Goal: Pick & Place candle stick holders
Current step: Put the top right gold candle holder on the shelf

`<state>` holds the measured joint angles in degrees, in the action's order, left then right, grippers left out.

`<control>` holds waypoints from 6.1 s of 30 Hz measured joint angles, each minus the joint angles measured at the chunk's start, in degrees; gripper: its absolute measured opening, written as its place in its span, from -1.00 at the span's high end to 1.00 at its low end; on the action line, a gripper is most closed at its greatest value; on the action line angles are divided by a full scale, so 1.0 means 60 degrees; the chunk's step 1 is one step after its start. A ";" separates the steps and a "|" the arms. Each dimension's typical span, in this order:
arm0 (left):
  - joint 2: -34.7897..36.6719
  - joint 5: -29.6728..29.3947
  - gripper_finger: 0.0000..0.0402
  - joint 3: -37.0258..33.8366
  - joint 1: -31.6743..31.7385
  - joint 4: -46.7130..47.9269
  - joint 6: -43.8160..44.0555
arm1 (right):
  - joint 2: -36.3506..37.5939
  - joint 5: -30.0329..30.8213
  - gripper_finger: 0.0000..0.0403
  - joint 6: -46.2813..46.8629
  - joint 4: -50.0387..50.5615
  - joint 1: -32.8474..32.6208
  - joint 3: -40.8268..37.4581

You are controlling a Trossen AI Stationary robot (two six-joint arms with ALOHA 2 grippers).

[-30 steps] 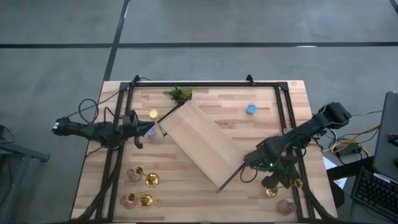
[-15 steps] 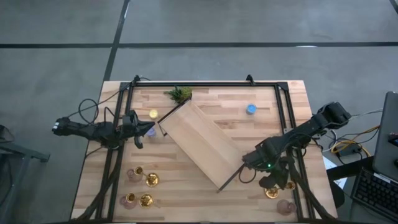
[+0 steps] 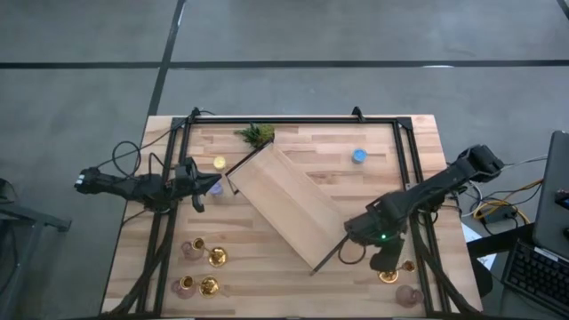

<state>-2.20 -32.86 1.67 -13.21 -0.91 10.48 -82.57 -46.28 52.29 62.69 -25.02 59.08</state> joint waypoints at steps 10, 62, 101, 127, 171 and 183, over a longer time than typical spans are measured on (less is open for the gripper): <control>0.0001 0.0000 0.91 0.0000 0.0000 -0.0004 0.0004 | 0.1736 0.2870 0.20 -0.0505 0.1326 -0.0863 0.1515; 0.0003 0.0000 0.91 0.0000 -0.0001 -0.0040 0.0002 | 0.1688 1.2061 0.21 0.4341 -0.0097 -0.8791 -0.0435; 0.0004 0.0000 0.91 0.0000 0.0000 -0.0055 0.0003 | 0.1747 1.4301 0.82 0.3538 -0.1485 -0.9034 -0.0730; 0.0003 0.0000 0.91 0.0000 -0.0004 -0.0058 0.0000 | 0.2105 1.7172 0.83 -0.1108 0.1282 -0.7533 0.4536; 0.0001 0.0000 0.91 0.0000 -0.0002 -0.0058 0.0000 | 0.0148 0.6352 0.83 -1.0745 -0.5494 0.5471 0.4617; 0.0004 0.0000 0.91 0.0000 -0.0003 -0.0058 0.0004 | -0.1339 0.5735 0.83 -0.9987 -0.6354 0.6865 0.4617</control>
<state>-2.17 -32.86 1.67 -13.23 -1.26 10.50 -90.61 -11.87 -7.64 24.56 16.18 86.78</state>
